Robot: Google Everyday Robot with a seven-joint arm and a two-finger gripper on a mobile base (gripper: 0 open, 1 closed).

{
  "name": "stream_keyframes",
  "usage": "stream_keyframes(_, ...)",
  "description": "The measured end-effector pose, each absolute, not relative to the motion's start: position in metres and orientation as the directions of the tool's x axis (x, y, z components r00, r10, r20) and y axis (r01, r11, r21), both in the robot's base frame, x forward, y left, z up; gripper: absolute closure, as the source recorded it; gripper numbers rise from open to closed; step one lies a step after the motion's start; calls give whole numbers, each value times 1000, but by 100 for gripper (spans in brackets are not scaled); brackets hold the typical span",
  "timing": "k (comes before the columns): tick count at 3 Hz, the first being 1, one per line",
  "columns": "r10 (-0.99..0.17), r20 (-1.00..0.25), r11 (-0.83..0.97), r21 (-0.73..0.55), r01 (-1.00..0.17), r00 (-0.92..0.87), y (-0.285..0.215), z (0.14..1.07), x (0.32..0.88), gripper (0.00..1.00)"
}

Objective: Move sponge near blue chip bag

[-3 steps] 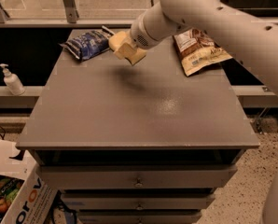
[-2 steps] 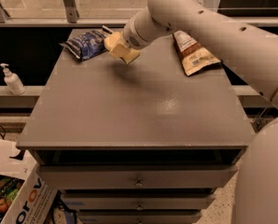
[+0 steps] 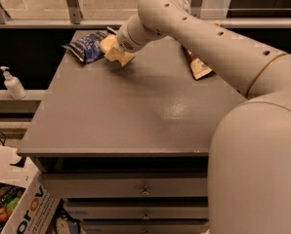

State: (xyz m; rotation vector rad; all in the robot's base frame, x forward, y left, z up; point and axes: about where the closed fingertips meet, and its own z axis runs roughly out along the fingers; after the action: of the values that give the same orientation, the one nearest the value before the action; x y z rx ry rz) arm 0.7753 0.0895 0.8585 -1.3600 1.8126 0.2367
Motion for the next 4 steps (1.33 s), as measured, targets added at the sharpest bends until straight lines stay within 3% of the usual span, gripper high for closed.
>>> stream_keyframes(1, -705, -707, 388, -323, -863, -52, 98, 853, 787, 82)
stream_keyframes(4, -717, -694, 402, -330, -854, -69, 84, 845, 793, 12)
